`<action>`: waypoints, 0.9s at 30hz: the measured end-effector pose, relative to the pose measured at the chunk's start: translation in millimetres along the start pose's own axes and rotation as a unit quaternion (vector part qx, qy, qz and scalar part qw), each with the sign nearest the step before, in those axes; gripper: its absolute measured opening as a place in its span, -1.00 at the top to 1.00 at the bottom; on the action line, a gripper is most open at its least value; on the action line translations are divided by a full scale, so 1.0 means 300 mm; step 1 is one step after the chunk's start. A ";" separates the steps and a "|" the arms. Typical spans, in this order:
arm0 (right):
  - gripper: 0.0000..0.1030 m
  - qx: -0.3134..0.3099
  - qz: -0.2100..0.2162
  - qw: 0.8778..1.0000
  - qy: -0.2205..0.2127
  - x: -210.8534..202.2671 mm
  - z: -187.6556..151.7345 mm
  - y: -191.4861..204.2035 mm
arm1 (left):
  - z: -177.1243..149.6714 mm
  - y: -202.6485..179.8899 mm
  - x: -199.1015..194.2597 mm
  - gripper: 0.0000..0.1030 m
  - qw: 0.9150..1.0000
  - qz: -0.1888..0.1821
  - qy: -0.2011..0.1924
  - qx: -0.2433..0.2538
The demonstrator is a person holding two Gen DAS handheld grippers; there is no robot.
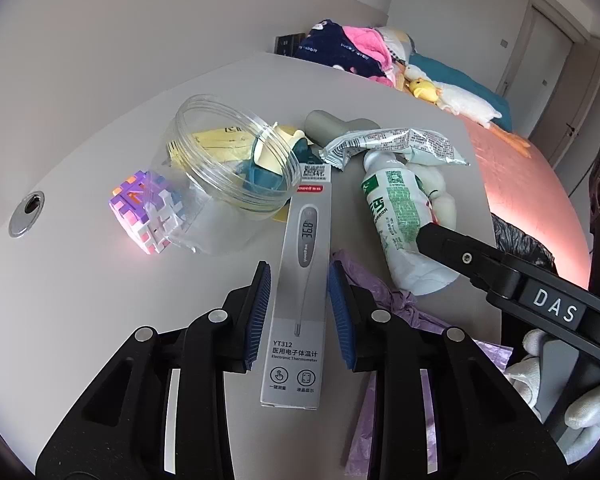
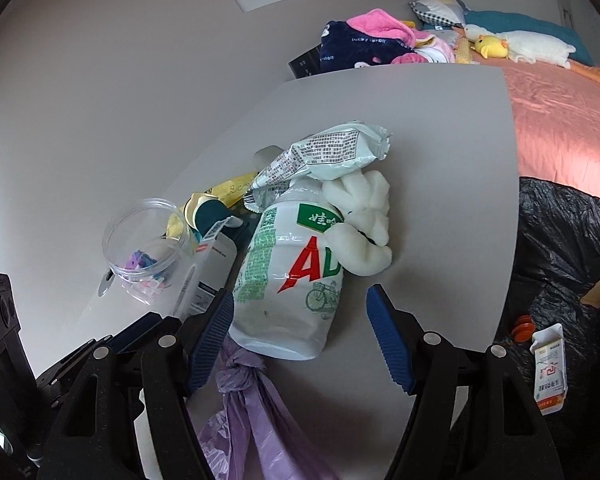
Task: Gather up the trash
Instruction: 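Grasp the white AD drink bottle with the right gripper while the left holds the box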
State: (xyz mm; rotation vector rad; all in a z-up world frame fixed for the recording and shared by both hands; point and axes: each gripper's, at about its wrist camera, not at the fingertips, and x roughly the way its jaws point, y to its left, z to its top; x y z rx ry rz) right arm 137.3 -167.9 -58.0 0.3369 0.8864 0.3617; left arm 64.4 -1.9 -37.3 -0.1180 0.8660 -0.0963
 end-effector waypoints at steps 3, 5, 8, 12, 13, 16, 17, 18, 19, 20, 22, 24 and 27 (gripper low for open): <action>-0.43 0.004 0.003 1.000 0.003 0.028 0.016 0.007 | 0.003 0.016 0.006 0.41 1.000 -0.001 0.003 -0.007; -0.52 0.005 -0.002 1.000 0.005 0.047 0.028 0.019 | 0.004 0.022 0.010 0.41 1.000 -0.001 0.004 -0.009; -0.58 -0.001 -0.011 1.000 0.007 0.077 0.048 0.040 | 0.003 0.027 0.012 0.41 1.000 -0.004 0.004 -0.009; -0.58 -0.016 -0.026 0.999 0.011 0.108 0.055 0.064 | 0.002 0.037 0.014 0.42 1.000 -0.015 0.004 -0.013; -0.58 -0.019 -0.028 0.999 0.012 0.115 0.054 0.069 | 0.001 0.038 0.014 0.42 1.000 -0.018 0.005 -0.014; -0.58 -0.029 -0.039 0.999 0.014 0.135 0.052 0.076 | 0.000 0.033 0.014 0.42 1.000 -0.024 0.008 -0.010; -0.58 -0.034 -0.044 0.998 0.011 0.138 0.050 0.079 | -0.002 0.026 0.016 0.42 0.999 -0.031 0.010 -0.006; -0.58 -0.039 -0.049 0.998 0.010 0.139 0.048 0.081 | -0.001 0.020 0.021 0.41 0.999 -0.034 0.013 -0.004; -0.56 -0.043 -0.052 0.998 0.009 0.140 0.048 0.082 | -0.007 0.013 0.023 0.41 0.999 -0.031 0.014 -0.001; -0.45 -0.046 -0.056 0.997 0.007 0.141 0.048 0.081 | -0.009 0.008 0.031 0.38 0.999 -0.030 0.018 0.003; -0.31 -0.050 -0.053 0.997 0.007 0.138 0.049 0.075 | -0.018 0.007 0.046 0.37 0.999 -0.028 0.026 0.003; -0.30 -0.050 -0.051 0.997 0.007 0.135 0.049 0.069 | -0.019 0.018 0.066 0.37 0.999 -0.031 0.035 -0.006; -0.30 -0.043 -0.039 0.998 0.004 0.129 0.046 0.059 | -0.022 0.025 0.072 0.37 0.999 -0.034 0.034 -0.012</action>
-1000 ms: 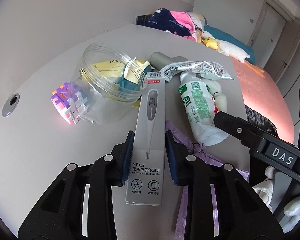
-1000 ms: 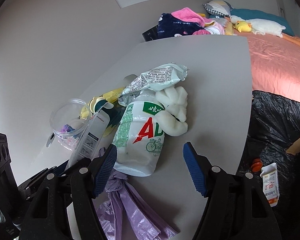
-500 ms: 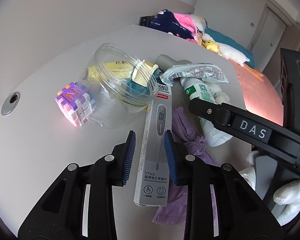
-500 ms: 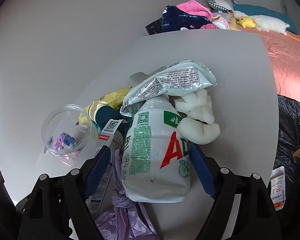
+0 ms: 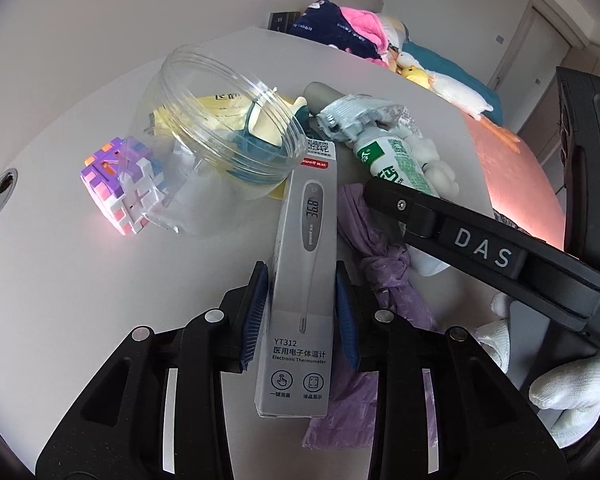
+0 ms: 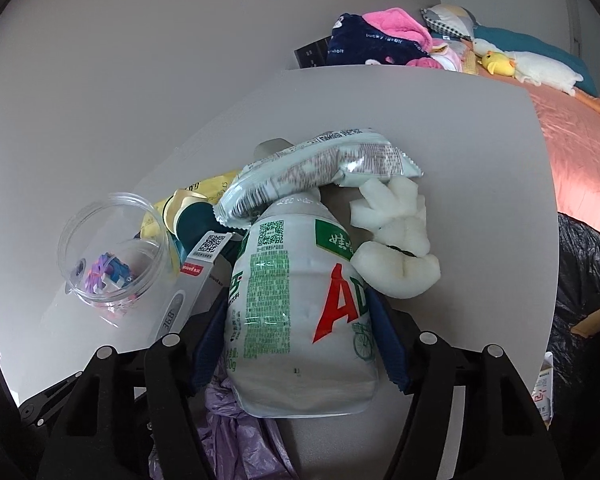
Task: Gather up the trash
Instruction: 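Grasp the white AD drink bottle with the right gripper while the left holds the box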
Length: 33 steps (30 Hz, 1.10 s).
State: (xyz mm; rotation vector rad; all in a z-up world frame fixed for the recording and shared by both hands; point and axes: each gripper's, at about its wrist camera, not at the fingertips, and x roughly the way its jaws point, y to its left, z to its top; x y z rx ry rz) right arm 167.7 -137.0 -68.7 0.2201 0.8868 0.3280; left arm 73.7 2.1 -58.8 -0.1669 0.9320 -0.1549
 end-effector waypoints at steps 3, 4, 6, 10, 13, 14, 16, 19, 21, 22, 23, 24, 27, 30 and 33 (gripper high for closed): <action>-0.30 0.001 0.010 1.000 -0.007 -0.014 -0.003 -0.004 | -0.006 0.004 -0.001 0.41 1.000 0.000 -0.003 -0.001; -0.30 0.001 0.015 1.000 -0.011 -0.023 -0.003 -0.002 | -0.006 0.001 -0.004 0.42 1.000 0.001 -0.005 0.000; -0.30 0.005 0.027 0.999 -0.018 -0.047 -0.004 -0.003 | -0.004 -0.006 -0.021 0.44 1.000 0.004 -0.014 0.003; -0.30 0.013 0.045 0.998 -0.031 -0.103 0.003 -0.002 | 0.008 -0.035 -0.075 0.44 0.999 -0.001 -0.038 0.018; -0.30 0.014 0.050 0.998 -0.043 -0.152 0.009 -0.001 | 0.019 -0.057 -0.110 0.44 0.998 -0.007 -0.050 0.027; -0.30 0.014 0.051 0.998 -0.047 -0.167 0.011 -0.001 | 0.023 -0.062 -0.118 0.44 0.998 -0.009 -0.053 0.028; -0.30 0.014 0.050 0.997 -0.055 -0.198 0.013 -0.003 | 0.027 -0.070 -0.136 0.44 0.998 -0.012 -0.058 0.029; -0.30 0.017 0.049 0.996 -0.066 -0.241 0.011 -0.014 | 0.032 -0.082 -0.159 0.44 0.997 -0.015 -0.065 0.031; -0.30 0.018 0.046 0.996 -0.072 -0.270 0.007 -0.023 | 0.032 -0.095 -0.176 0.44 0.997 -0.018 -0.070 0.034; -0.30 0.018 0.045 0.996 -0.074 -0.284 0.004 -0.027 | 0.032 -0.103 -0.183 0.44 0.996 -0.020 -0.072 0.037; -0.30 0.018 0.043 0.996 -0.077 -0.297 0.001 -0.032 | 0.030 -0.114 -0.191 0.44 0.996 -0.022 -0.074 0.041; -0.30 0.018 0.042 0.996 -0.079 -0.313 -0.006 -0.036 | 0.029 -0.124 -0.199 0.44 0.996 -0.023 -0.077 0.045; -0.30 0.020 0.037 0.995 -0.089 -0.355 -0.015 -0.057 | 0.025 -0.157 -0.215 0.44 0.995 -0.028 -0.081 0.052; -0.30 0.026 0.034 0.994 -0.098 -0.392 -0.022 -0.085 | 0.020 -0.192 -0.223 0.44 0.995 -0.030 -0.081 0.059; -0.30 0.034 0.032 0.994 -0.103 -0.423 -0.032 -0.119 | 0.019 -0.224 -0.232 0.44 0.994 -0.031 -0.084 0.064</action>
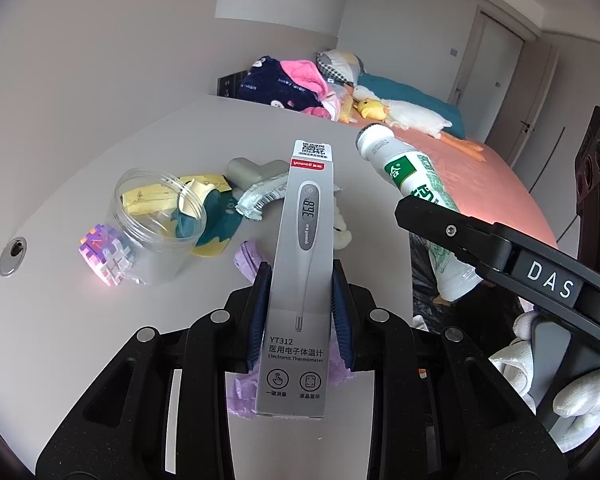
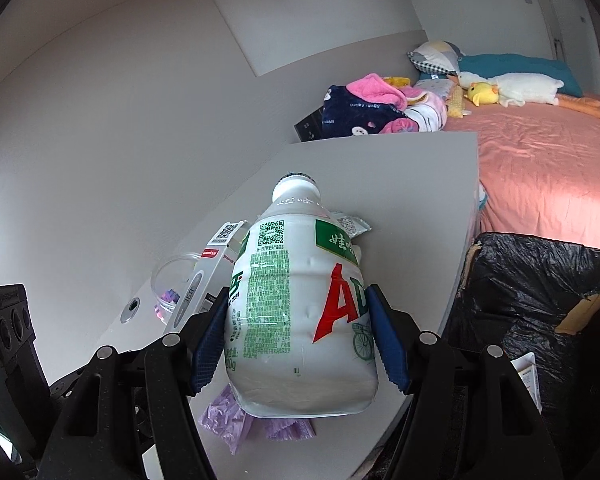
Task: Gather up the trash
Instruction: 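Carry the box and bottle over the black trash bag and open both grippers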
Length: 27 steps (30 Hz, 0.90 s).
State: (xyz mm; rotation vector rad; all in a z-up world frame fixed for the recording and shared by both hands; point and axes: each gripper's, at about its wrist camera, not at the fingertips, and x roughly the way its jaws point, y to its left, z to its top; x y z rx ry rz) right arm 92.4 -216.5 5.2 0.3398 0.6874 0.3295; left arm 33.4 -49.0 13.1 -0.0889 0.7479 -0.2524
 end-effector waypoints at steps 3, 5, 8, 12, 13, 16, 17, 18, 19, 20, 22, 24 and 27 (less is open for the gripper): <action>-0.30 0.005 -0.003 1.000 -0.006 -0.034 -0.007 -0.030 | 0.000 -0.037 -0.009 0.44 1.000 -0.004 -0.003 0.002; -0.30 0.006 -0.005 1.000 -0.009 -0.057 -0.010 -0.050 | -0.001 -0.062 -0.009 0.44 1.000 -0.007 -0.003 0.005; -0.30 0.010 -0.010 1.000 -0.014 -0.091 -0.012 -0.081 | -0.009 -0.098 -0.004 0.44 1.000 -0.014 -0.001 0.008; -0.30 0.015 -0.017 1.000 -0.019 -0.138 -0.018 -0.126 | -0.012 -0.154 0.010 0.44 1.000 -0.024 0.002 0.013; -0.30 0.017 -0.019 0.999 -0.021 -0.150 -0.019 -0.137 | -0.011 -0.169 0.013 0.44 1.000 -0.028 0.002 0.015; -0.30 0.024 -0.025 0.999 -0.026 -0.181 -0.021 -0.171 | -0.004 -0.215 0.028 0.44 0.999 -0.037 0.004 0.022; -0.30 0.026 -0.028 0.999 -0.028 -0.191 -0.021 -0.184 | -0.004 -0.230 0.031 0.44 0.999 -0.040 0.004 0.025; -0.30 0.029 -0.031 0.999 -0.030 -0.201 -0.020 -0.198 | -0.003 -0.246 0.034 0.44 0.999 -0.042 0.005 0.028; -0.30 0.032 -0.033 0.998 -0.031 -0.210 -0.019 -0.212 | -0.002 -0.260 0.039 0.44 0.999 -0.045 0.005 0.030; -0.30 0.034 -0.035 0.998 -0.033 -0.218 -0.019 -0.224 | -0.001 -0.273 0.045 0.44 0.998 -0.048 0.006 0.032; -0.30 0.040 -0.040 0.998 -0.036 -0.234 -0.019 -0.250 | -0.001 -0.300 0.051 0.44 0.998 -0.052 0.008 0.035; -0.30 0.045 -0.043 0.997 -0.038 -0.248 -0.017 -0.275 | 0.000 -0.323 0.059 0.44 0.998 -0.056 0.010 0.038; -0.30 0.050 -0.047 0.997 -0.041 -0.264 -0.019 -0.298 | 0.003 -0.357 0.070 0.44 0.997 -0.063 0.015 0.043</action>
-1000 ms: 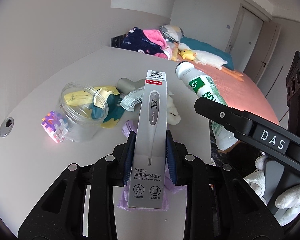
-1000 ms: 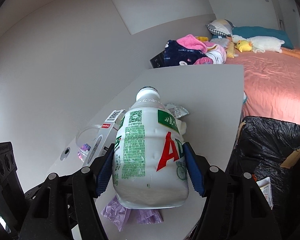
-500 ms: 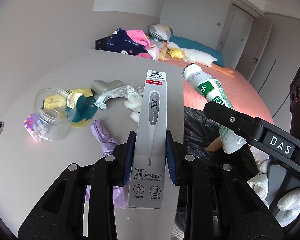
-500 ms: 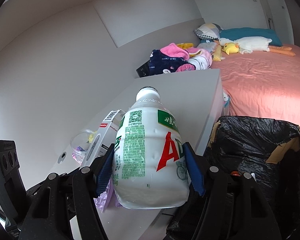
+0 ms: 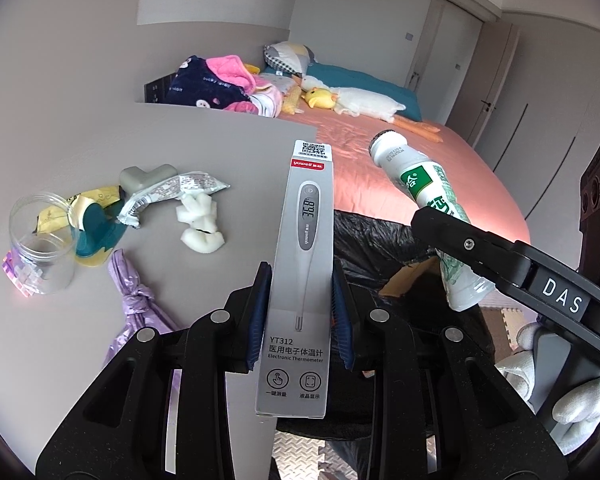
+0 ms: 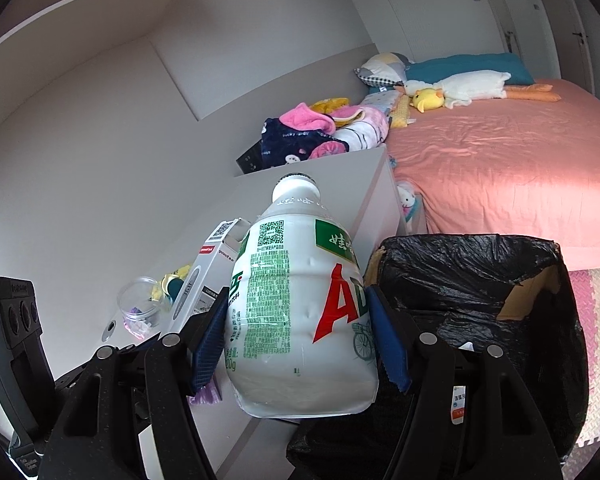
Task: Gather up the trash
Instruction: 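Carry the box and bottle over the black trash bag and open both grippers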
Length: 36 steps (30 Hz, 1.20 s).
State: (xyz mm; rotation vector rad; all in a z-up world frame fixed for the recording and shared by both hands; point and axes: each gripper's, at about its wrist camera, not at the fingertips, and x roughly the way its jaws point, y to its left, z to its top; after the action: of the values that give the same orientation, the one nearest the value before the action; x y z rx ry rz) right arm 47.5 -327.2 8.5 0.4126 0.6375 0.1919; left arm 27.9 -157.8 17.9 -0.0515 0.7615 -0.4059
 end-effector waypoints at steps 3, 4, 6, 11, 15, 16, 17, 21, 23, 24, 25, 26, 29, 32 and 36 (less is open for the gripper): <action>-0.30 0.007 -0.006 1.000 -0.005 -0.020 0.005 -0.033 | 0.007 -0.035 0.017 0.44 1.000 -0.007 0.004 0.007; -0.30 0.008 -0.008 1.000 -0.007 -0.026 0.007 -0.042 | 0.010 -0.047 0.023 0.44 1.000 -0.009 0.006 0.009; -0.30 0.012 -0.015 1.000 -0.011 -0.042 0.009 -0.065 | 0.014 -0.070 0.036 0.44 1.000 -0.015 0.008 0.014; -0.30 0.025 -0.029 0.999 -0.020 -0.078 0.016 -0.124 | 0.014 -0.130 0.069 0.44 0.999 -0.029 0.018 0.026; -0.30 0.034 -0.040 0.998 -0.025 -0.102 0.021 -0.171 | 0.013 -0.173 0.093 0.44 0.998 -0.037 0.025 0.035; -0.30 0.036 -0.042 0.998 -0.025 -0.105 0.024 -0.182 | 0.013 -0.181 0.097 0.44 0.998 -0.040 0.027 0.037; -0.30 0.038 -0.044 0.998 -0.027 -0.110 0.025 -0.192 | 0.013 -0.191 0.103 0.44 0.998 -0.042 0.029 0.039; -0.30 0.047 -0.053 0.997 -0.031 -0.132 0.028 -0.234 | 0.012 -0.225 0.121 0.44 0.997 -0.051 0.035 0.045; -0.30 0.051 -0.058 0.997 -0.032 -0.142 0.029 -0.253 | 0.012 -0.239 0.131 0.44 0.997 -0.056 0.038 0.048; -0.30 0.053 -0.060 0.996 -0.033 -0.147 0.029 -0.263 | 0.011 -0.245 0.137 0.44 0.996 -0.059 0.041 0.049; -0.30 0.054 -0.062 0.996 -0.033 -0.150 0.028 -0.271 | 0.009 -0.251 0.145 0.43 0.996 -0.064 0.044 0.049; -0.31 0.056 -0.065 0.996 -0.033 -0.154 0.027 -0.279 | 0.007 -0.257 0.153 0.42 0.995 -0.070 0.049 0.049; -0.59 0.053 -0.099 0.993 -0.040 -0.162 0.026 -0.295 | -0.002 -0.272 0.178 -0.43 0.993 -0.083 0.064 0.047; -0.71 0.058 -0.140 0.986 -0.076 -0.198 0.016 -0.315 | -0.013 -0.278 0.174 -0.87 0.996 -0.054 0.044 0.056; -0.71 0.073 -0.142 0.984 -0.073 -0.199 0.018 -0.352 | -0.007 -0.248 0.176 -0.87 0.997 -0.040 0.047 0.046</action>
State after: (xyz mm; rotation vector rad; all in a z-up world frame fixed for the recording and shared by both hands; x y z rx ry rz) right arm 8.6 -441.8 -1.0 0.4665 0.5613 -0.1570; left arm 35.7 -246.0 -4.3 0.0239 0.8335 -0.5225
